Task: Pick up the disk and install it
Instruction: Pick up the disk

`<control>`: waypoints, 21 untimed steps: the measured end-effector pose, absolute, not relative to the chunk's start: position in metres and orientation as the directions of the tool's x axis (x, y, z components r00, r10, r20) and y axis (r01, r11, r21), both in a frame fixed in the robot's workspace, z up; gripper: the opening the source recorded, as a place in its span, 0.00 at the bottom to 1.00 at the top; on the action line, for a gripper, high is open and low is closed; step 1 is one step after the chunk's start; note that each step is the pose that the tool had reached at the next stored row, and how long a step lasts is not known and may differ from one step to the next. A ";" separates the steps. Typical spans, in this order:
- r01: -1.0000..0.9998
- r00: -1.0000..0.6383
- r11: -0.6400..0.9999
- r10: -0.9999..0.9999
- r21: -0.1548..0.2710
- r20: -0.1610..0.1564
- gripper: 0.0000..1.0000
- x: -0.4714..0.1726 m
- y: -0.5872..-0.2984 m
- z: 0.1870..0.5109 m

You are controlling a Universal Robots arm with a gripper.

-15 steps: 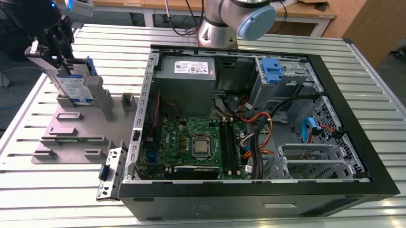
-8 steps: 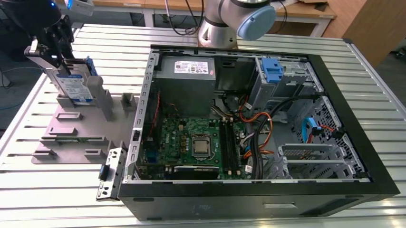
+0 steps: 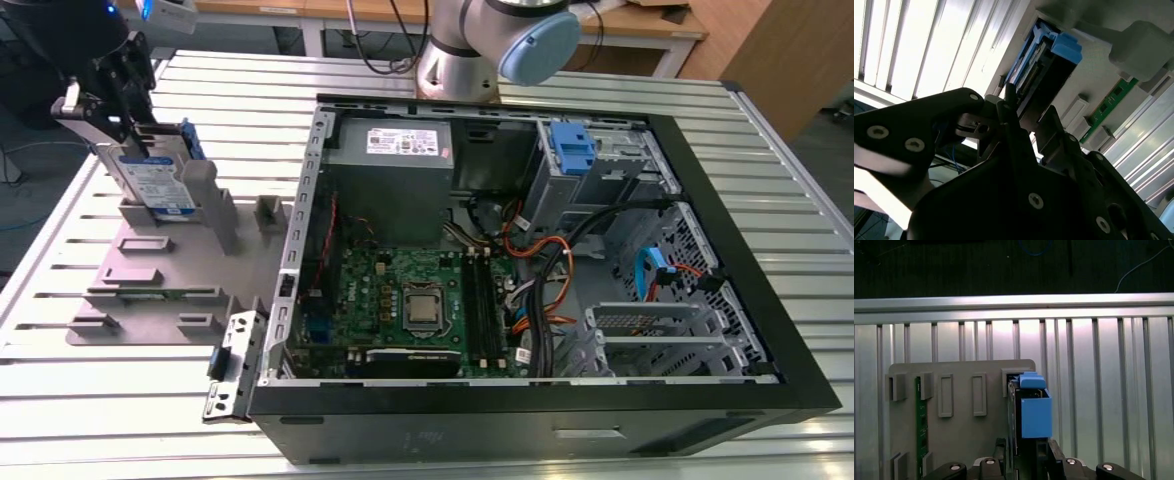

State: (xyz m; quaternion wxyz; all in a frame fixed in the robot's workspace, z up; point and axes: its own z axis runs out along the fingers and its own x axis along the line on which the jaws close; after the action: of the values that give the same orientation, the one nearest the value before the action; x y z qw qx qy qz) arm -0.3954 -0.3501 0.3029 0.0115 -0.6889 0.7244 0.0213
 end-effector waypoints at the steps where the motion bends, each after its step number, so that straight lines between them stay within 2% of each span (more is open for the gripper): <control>1: -0.999 -0.050 0.050 -0.998 0.015 -0.046 0.44 -0.395 -0.350 0.303; 2: -0.999 -0.050 0.050 -0.998 0.015 -0.046 0.37 -0.395 -0.350 0.303; 4: -0.999 -0.050 0.050 -0.998 0.015 -0.046 0.35 -0.395 -0.350 0.303; 21: -0.999 -0.050 0.050 -0.998 0.015 -0.046 0.35 -0.395 -0.350 0.309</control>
State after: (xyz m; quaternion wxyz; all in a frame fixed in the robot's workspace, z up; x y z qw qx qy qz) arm -0.3954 -0.3501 0.3093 0.0116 -0.6889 0.7244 0.0213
